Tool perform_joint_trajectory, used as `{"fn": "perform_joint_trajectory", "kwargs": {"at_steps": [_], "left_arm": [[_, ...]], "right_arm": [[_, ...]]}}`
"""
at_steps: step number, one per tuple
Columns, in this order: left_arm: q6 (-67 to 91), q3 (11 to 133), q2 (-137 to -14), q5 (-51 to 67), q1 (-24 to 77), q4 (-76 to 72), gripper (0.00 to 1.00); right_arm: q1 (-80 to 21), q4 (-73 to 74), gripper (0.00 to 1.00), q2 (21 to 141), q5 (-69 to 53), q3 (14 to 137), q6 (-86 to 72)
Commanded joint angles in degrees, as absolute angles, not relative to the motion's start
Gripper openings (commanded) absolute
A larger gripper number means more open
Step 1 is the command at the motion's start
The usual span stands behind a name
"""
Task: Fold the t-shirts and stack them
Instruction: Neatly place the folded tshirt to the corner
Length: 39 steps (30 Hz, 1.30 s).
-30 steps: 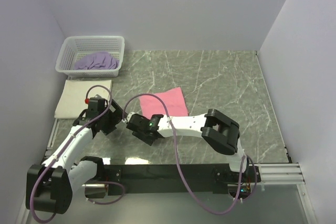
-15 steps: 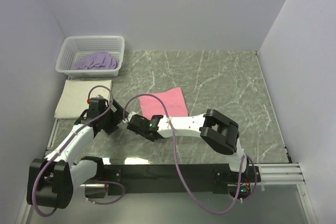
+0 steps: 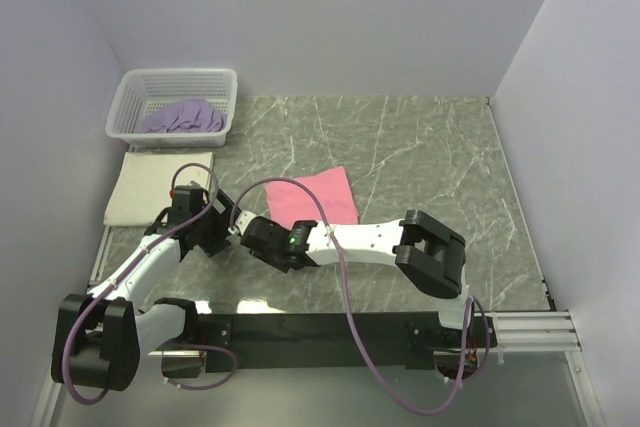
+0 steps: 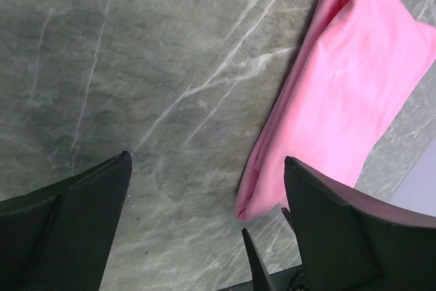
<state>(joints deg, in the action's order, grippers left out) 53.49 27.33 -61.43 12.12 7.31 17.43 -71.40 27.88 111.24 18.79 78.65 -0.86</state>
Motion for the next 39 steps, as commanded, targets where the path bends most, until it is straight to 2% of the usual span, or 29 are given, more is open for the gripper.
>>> {"fn": "perform_joint_trajectory", "kwargs": {"at_steps": [1,10,13,14,16,17,18,26,39], "left_arm": [[53.97,27.07,-60.91,11.43,7.47,16.52,0.99],[54.32,27.07,-61.52,11.51,7.47,16.00,0.99],[54.40,26.98,-62.66,12.04,7.47,15.65,0.99],[54.75,26.72,-62.84,12.48,7.56,15.30,0.99],[55.19,26.54,-63.37,12.83,7.91,14.42,0.99],[55.72,26.46,-63.63,12.92,8.17,14.07,0.99],[55.98,26.46,-63.89,13.27,8.70,13.19,0.99],[61.95,28.12,-68.55,16.26,12.21,5.28,0.99],[69.79,33.13,-82.52,14.42,22.05,-6.15,0.99]], "right_arm": [[-71.89,26.10,0.51,111.53,18.73,80.07,1.32],[-72.51,24.08,0.50,115.93,19.68,78.22,4.66],[-72.51,23.29,0.44,116.89,21.97,77.87,5.53],[-72.51,22.94,0.33,117.07,22.49,77.78,5.71],[-72.51,22.68,0.20,116.90,22.94,77.52,6.06],[-72.51,21.81,0.07,115.50,22.77,77.17,6.15],[-72.42,21.19,0.01,114.53,22.33,76.12,5.98],[-68.30,13.03,0.00,102.06,12.31,69.01,-0.60],[-64.07,4.84,0.00,97.38,2.56,62.23,-8.00]]}}
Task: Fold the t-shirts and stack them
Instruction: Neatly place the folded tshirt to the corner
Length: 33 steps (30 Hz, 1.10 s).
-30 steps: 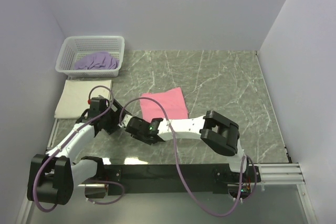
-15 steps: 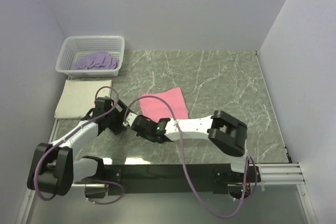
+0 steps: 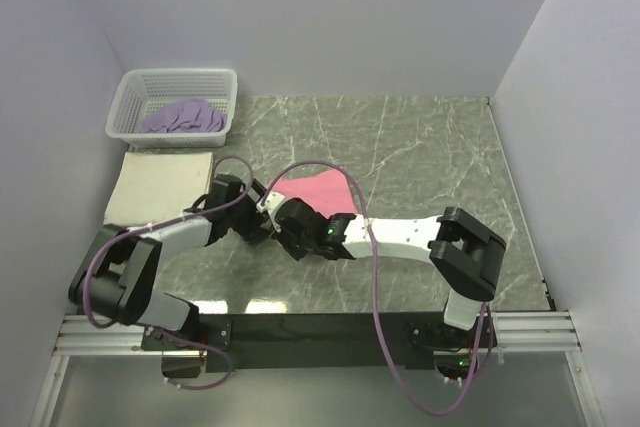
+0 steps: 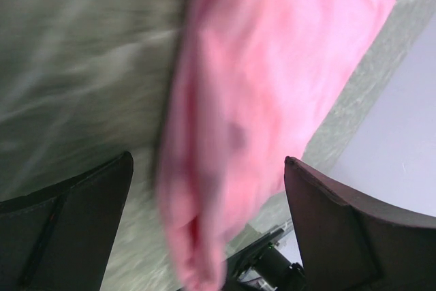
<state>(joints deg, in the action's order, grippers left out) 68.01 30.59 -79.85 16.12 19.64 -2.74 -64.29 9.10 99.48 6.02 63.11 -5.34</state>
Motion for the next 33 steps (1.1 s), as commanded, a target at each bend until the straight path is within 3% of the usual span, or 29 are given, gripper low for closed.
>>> {"fn": "perform_joint_trajectory", "kwargs": {"at_steps": [1,8,13,14,17,18,20,21,22,27,33], "left_arm": [[69.96,34.18,-84.79,14.24,22.58,-6.15,0.99],[73.65,33.14,-92.19,12.05,26.72,-10.45,0.97],[74.36,30.85,-93.43,10.73,27.60,-12.92,0.78],[73.92,31.11,-93.34,10.11,27.60,-11.09,0.72],[71.20,32.87,-92.29,7.65,27.60,-6.09,0.34],[70.58,33.57,-91.76,6.69,27.51,-3.89,0.15],[66.81,36.81,-89.92,2.32,27.42,-0.19,0.01],[65.14,38.31,-88.69,0.28,27.25,6.44,0.01],[61.21,41.37,-88.16,-0.35,27.07,9.11,0.01],[49.51,53.14,-84.65,-18.85,26.19,30.62,0.01],[38.78,62.30,-83.93,-30.22,23.91,40.95,0.01]], "right_arm": [[-63.90,4.49,0.00,97.21,2.20,61.88,-8.26],[-63.81,2.38,0.00,95.01,1.23,60.56,-9.93],[-63.81,1.85,0.00,94.13,0.97,60.21,-10.46],[-63.81,1.85,0.00,94.30,0.79,60.21,-10.55],[-63.90,2.46,0.00,94.92,0.35,60.47,-10.63],[-63.90,2.72,0.00,95.10,0.18,60.56,-10.72],[-63.98,3.69,0.04,95.10,0.26,60.99,-11.16],[-63.90,3.95,0.08,94.84,0.18,61.08,-11.34],[-63.98,5.09,0.20,93.88,0.26,61.17,-11.60],[-63.98,10.80,0.54,88.70,9.46,61.00,-13.80],[-63.90,20.73,0.64,82.89,17.92,58.45,-16.96]]}}
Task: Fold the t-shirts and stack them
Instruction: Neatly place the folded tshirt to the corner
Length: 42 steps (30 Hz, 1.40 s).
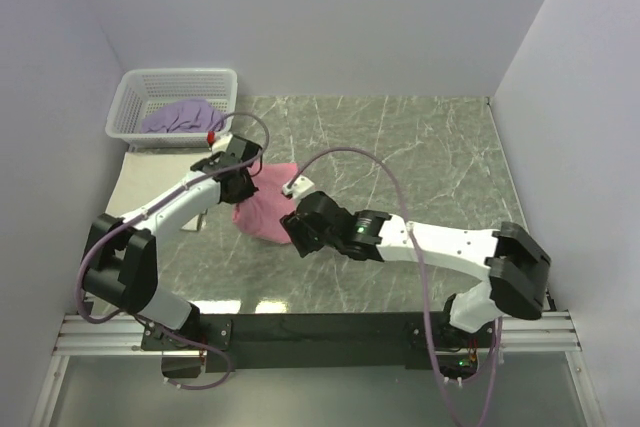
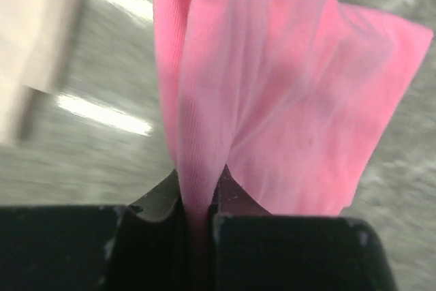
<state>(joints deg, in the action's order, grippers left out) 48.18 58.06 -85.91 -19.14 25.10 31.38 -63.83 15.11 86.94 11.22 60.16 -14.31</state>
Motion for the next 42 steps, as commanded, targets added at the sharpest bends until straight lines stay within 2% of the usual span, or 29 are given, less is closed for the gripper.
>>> {"fn": "perform_joint_trajectory", "kwargs": {"at_steps": [1,10,18,26,32,38,42], "left_arm": [[35.19,63.97,-84.20,-31.19,23.47,42.18,0.01],[17.70,70.49,-89.56,-42.17,18.37,44.83,0.01],[8.45,70.57,-88.77,-43.94,12.84,38.94,0.01],[6.94,69.96,-86.13,-45.44,7.30,35.69,0.01],[7.73,64.96,-84.73,-48.07,3.44,28.93,0.01],[11.42,64.16,-87.18,-47.73,0.09,26.55,0.01],[13.70,63.20,-88.42,-47.90,-2.90,25.75,0.06]], "right_arm": [[-63.90,22.40,0.66,80.88,18.80,57.23,-17.57],[-63.81,29.70,0.66,72.52,22.76,54.32,-19.60],[-63.72,32.34,0.66,71.45,23.46,54.23,-18.37],[-63.46,33.66,0.66,73.30,23.73,55.90,-17.75],[-63.63,33.49,0.65,73.74,23.64,55.90,-16.88],[-63.54,32.70,0.65,74.35,23.47,54.58,-16.87],[-63.54,32.08,0.65,74.88,23.29,53.70,-16.87]]}}
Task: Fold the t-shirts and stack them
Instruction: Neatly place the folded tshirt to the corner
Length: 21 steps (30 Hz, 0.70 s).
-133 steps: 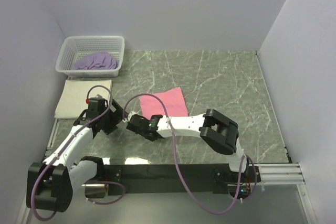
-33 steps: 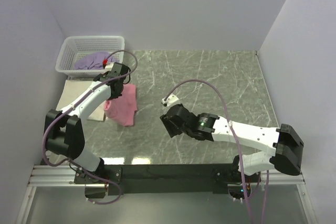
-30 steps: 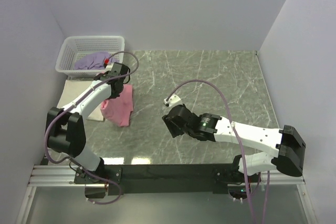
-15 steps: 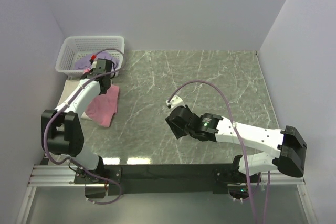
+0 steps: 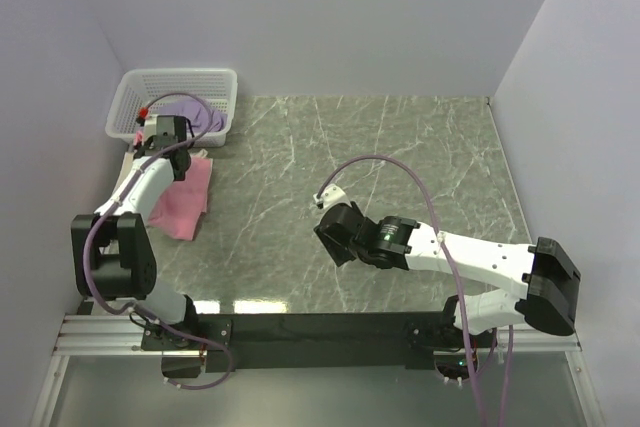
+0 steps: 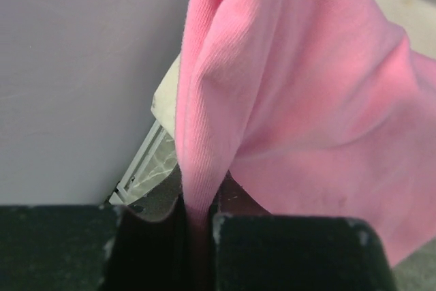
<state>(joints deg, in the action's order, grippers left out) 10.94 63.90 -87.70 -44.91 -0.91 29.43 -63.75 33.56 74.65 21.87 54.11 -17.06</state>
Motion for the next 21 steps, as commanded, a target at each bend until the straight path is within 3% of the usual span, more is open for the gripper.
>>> {"fn": "perform_joint_trajectory", "kwargs": {"at_steps": [1,7,11,14,17,21], "left_arm": [[14.06,63.02,-88.59,-47.99,-3.51,25.49,0.08],[16.43,63.46,-90.96,-43.86,-7.37,24.26,0.21],[17.84,63.98,-91.93,-44.64,-8.17,24.26,0.66],[18.54,63.81,-90.36,-43.07,-8.88,24.00,0.78],[19.77,64.25,-88.43,-41.93,-9.14,25.13,0.84],[22.23,63.99,-84.91,-34.30,-9.14,27.06,0.84]], "right_arm": [[-63.54,31.91,0.65,75.06,23.12,53.61,-16.87],[-63.54,31.20,0.65,75.76,22.59,53.09,-16.87],[-63.54,31.29,0.65,75.94,22.50,53.00,-16.87],[-63.46,31.64,0.65,75.41,23.03,52.91,-17.40],[-62.93,32.25,0.65,74.62,23.64,52.82,-18.28],[-59.95,33.66,0.65,72.16,23.64,52.82,-19.95]]}}
